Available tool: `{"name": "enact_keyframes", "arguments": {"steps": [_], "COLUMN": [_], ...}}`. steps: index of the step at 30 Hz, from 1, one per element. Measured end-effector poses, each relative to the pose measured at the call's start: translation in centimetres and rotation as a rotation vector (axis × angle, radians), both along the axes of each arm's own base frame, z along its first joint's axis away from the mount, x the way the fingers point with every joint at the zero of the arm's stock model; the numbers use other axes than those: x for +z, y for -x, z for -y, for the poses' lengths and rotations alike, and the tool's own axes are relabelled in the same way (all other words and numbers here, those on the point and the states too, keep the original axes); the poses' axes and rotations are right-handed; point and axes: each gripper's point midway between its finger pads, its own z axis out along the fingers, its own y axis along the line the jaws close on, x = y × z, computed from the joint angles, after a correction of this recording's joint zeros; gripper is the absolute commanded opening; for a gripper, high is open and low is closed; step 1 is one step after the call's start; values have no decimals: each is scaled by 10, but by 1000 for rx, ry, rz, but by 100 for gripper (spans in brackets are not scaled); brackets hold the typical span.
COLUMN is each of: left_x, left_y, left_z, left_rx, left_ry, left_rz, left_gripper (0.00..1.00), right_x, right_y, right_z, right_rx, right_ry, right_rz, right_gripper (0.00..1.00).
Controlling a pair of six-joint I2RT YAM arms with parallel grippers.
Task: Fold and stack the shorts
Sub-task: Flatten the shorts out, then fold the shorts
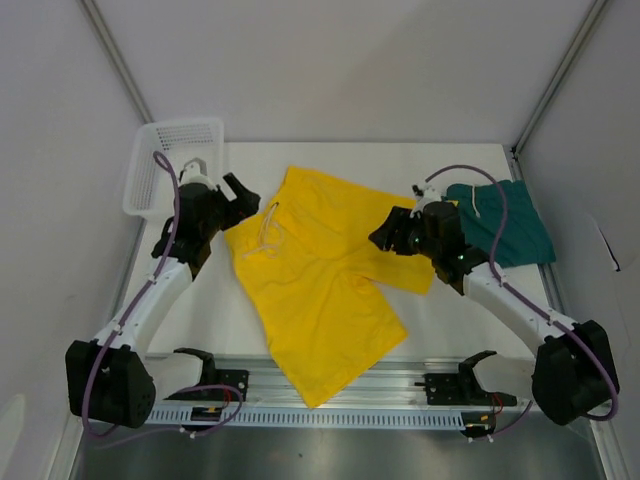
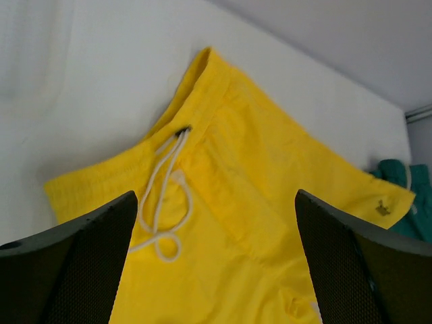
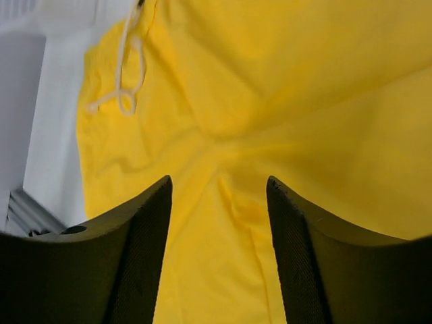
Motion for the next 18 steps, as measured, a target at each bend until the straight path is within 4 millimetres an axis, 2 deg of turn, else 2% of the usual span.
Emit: {"name": "enact_keyframes", "arguments": {"steps": [5, 8, 10, 13, 15, 18], "left_x": [-100, -141, -152, -152, -151, -156], "left_y": [35, 56, 62, 59, 53, 48], "left_z": [-15, -23, -27, -33, -38, -47], "left_rx": [31, 60, 76, 92, 97, 115], "left_ry": [54, 84, 96, 115, 136, 168], "left_rz": [-216, -317, -344, -329, -306, -301], "left_gripper": [97, 96, 95, 91, 88, 84], "right_x": [-29, -44, -53, -67, -83, -114], "right_y": [78, 134, 173, 220, 246, 276], "right_z": [-54, -92, -111, -132, -140, -146], "right_rx": [213, 366, 466, 575, 621, 682], "right_ry": [69, 123, 167, 222, 274, 364], "right_rz": [-48, -55, -49, -44, -49, -70], "right_gripper": [55, 57, 54, 49, 43, 45]}}
